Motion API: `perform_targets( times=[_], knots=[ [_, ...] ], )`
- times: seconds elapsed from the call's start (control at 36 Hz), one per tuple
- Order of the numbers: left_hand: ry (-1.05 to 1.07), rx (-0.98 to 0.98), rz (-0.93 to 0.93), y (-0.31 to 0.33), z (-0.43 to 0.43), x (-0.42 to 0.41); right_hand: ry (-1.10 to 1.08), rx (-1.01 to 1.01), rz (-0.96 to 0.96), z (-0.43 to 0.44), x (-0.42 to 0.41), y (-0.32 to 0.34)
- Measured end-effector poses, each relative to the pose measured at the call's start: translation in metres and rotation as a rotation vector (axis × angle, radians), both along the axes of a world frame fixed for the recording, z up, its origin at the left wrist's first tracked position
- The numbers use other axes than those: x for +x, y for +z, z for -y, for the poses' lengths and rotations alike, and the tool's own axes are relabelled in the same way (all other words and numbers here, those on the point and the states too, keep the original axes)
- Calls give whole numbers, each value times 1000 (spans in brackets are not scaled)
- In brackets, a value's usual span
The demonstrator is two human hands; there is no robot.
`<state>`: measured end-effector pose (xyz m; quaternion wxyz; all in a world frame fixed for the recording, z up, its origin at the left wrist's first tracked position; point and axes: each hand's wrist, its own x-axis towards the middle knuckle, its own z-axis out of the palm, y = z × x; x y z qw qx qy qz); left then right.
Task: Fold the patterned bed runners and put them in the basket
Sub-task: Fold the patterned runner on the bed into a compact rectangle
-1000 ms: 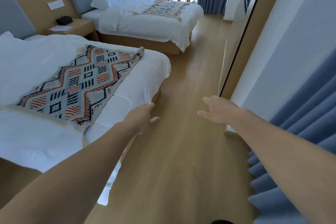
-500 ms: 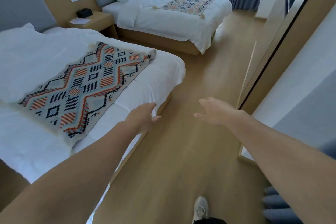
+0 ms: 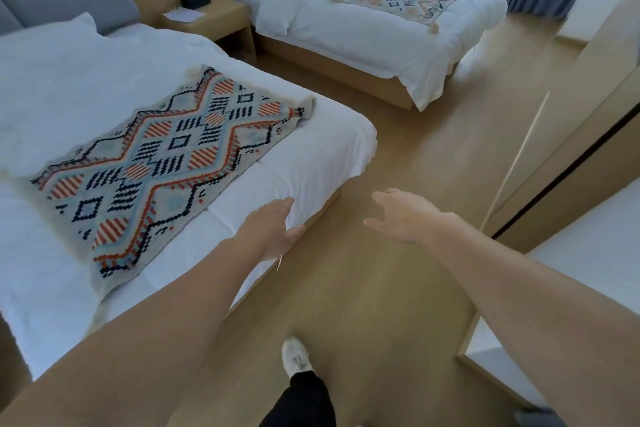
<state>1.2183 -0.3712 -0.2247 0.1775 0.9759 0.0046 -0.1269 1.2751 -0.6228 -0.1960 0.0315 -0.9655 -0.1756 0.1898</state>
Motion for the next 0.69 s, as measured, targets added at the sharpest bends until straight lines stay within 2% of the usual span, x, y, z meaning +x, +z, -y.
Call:
perform_targets(
  times=[0.47,0.69],
  knots=[
    [40,-44,-23,-30,-58,211,9,15,-15,-58,222,-14],
    [95,-22,-75,-42,-82,270,41,4,-34,-82,310,-20]
  ],
)
